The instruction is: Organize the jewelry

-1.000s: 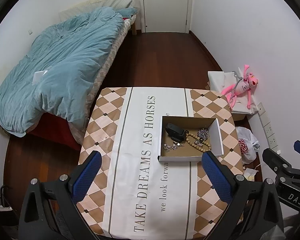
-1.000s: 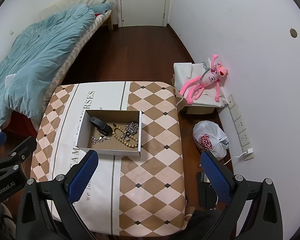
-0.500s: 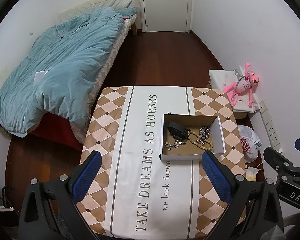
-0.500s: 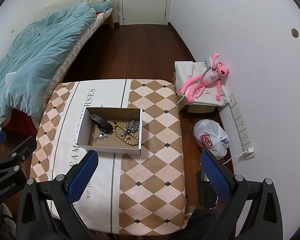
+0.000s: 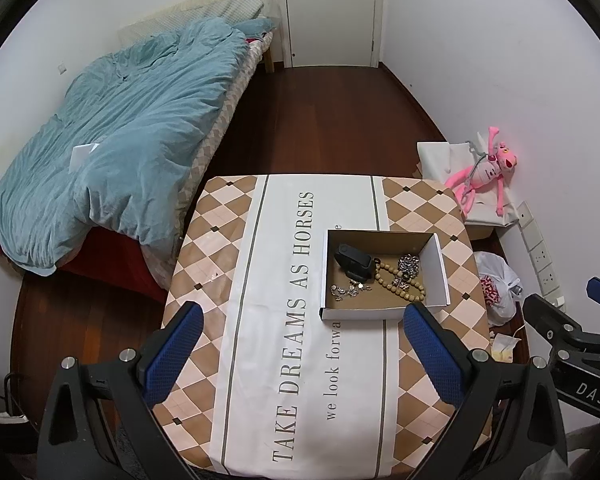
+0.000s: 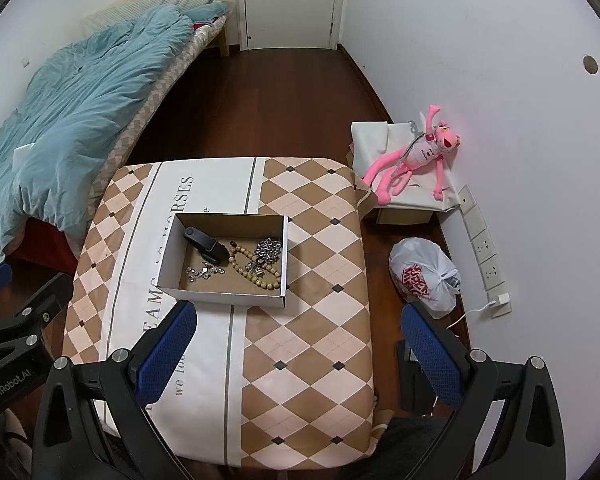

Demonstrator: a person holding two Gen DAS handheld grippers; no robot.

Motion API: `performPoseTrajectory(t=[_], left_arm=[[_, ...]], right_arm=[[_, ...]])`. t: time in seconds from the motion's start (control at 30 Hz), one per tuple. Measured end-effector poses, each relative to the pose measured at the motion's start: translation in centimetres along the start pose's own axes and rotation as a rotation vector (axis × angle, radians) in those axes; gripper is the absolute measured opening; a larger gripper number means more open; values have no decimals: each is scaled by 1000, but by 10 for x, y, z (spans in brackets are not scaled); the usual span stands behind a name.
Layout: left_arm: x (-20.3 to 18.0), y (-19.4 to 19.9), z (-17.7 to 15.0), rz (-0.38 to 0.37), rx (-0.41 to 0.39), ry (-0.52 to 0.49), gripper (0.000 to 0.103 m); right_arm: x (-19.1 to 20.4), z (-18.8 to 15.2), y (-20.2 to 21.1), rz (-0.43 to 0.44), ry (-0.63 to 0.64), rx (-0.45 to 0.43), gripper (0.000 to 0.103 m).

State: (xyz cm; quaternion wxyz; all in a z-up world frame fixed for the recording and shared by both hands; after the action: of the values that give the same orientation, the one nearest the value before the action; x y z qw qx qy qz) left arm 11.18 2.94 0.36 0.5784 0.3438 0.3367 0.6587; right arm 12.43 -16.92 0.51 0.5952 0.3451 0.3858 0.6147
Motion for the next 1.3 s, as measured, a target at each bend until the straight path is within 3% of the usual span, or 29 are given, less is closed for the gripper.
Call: performPoseTrajectory(t=[1.3], left_arm=[[-6, 9, -1, 1, -10, -4, 102]], right_arm=[[2, 0, 4, -3, 9, 4, 103]])
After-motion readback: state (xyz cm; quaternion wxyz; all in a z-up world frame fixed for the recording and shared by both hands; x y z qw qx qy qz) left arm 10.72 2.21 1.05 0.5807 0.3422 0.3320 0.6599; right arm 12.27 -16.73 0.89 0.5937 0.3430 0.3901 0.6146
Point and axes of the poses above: each gripper's, at about its wrist camera, not at the fingertips, and y roughly against the way its jaws point, x to its left, z to its top, the point moved 2 cm from there along -y, roughly the way its jaws point, and after that the axes turned 3 degrees about -y, right-handed, at the moved point
